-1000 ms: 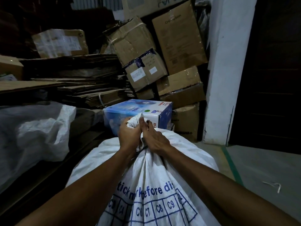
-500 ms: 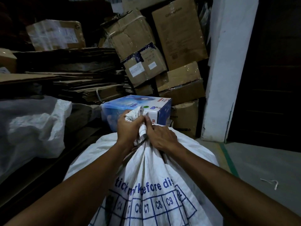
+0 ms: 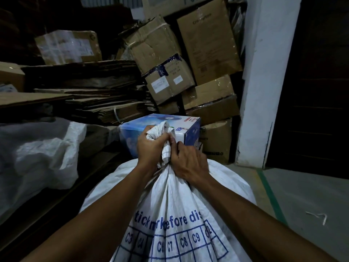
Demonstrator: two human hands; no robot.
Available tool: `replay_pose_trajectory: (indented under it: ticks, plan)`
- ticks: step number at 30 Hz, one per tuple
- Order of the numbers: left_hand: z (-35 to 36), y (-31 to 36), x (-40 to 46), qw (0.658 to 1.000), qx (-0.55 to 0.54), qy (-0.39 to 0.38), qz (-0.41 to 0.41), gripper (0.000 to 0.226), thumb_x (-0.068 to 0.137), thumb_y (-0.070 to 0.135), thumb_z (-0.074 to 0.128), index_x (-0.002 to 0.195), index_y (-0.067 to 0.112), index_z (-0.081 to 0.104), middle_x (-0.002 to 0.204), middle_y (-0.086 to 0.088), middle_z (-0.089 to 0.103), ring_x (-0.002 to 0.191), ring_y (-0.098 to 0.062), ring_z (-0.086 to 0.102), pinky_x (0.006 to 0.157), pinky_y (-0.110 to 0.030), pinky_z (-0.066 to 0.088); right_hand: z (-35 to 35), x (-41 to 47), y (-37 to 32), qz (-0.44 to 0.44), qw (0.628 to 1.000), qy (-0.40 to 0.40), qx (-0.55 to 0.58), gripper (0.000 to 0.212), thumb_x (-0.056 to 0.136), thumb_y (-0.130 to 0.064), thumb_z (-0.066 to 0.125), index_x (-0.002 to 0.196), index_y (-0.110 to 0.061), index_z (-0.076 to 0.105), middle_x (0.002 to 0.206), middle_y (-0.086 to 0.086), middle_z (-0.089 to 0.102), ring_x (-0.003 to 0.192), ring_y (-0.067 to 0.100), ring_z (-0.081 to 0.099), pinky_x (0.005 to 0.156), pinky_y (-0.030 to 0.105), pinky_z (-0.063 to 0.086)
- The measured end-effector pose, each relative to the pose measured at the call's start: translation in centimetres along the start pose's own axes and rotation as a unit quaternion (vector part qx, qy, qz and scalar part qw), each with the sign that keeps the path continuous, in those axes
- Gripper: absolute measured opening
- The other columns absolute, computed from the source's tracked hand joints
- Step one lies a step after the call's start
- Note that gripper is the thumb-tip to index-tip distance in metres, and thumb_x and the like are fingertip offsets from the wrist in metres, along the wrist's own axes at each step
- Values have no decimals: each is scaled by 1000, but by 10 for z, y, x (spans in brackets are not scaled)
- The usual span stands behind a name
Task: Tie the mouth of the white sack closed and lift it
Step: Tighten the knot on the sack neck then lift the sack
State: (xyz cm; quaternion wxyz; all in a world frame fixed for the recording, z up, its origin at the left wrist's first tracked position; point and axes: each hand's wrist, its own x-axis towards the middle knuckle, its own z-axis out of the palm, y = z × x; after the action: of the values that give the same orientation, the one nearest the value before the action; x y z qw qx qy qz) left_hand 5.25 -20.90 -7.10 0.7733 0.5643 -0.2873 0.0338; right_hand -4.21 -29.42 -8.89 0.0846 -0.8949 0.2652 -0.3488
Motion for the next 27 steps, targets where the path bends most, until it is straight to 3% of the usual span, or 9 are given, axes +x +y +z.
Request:
replay_pose_trajectory:
  ticks: [5,9,14,17,20,24,27]
  plan:
    - [13,2,14,1000,-8,5,17,31,76,20,82,104,10,74,95,-4,80,91,-23,77,82,-38,62,-12,12,0,-6,1000,29,0,58,103,-68,13,88,-28,53,92,6,72,82,28,68,65,34,40]
    - [25,14,33,1000,6,3,19,34,70,24,80,102,12,74,98,-7,80,95,-30,77,87,-44,64,-25,28,-1,-7,1000,25,-2,61,105,-64,16,95,-24,61,97,8,72,86,30,68,67,34,37]
    - [37,55,56,1000,15,6,-10,41,65,32,81,103,16,75,100,-3,81,96,-25,78,92,-51,63,-66,56,-18,-6,1000,17,-18,59,105,-63,18,92,-24,60,95,8,73,84,30,69,64,34,37]
    - [47,98,73,1000,18,5,-20,27,68,26,80,94,22,74,96,-5,80,93,-27,77,90,-52,62,-106,78,-33,-5,999,17,-28,57,105,-62,18,92,-25,59,97,8,73,84,31,69,64,34,37]
    - [62,149,90,999,33,0,-33,23,64,36,79,86,31,73,90,0,79,89,-27,77,86,-54,63,-154,104,-45,-1,999,13,-35,53,104,-63,16,87,-27,52,97,6,73,84,31,69,63,34,37]
    - [89,224,118,998,40,-11,-47,28,66,34,80,93,31,76,94,3,80,93,-23,78,89,-54,62,-231,144,-62,6,999,11,-35,59,105,-63,17,91,-25,59,96,6,73,83,31,70,65,36,46]
    - [112,289,143,998,36,-23,-49,30,68,32,81,96,25,76,95,1,80,94,-24,77,89,-56,62,-295,177,-78,11,999,22,-48,57,106,-61,20,90,-24,60,93,6,74,82,31,71,62,35,42]
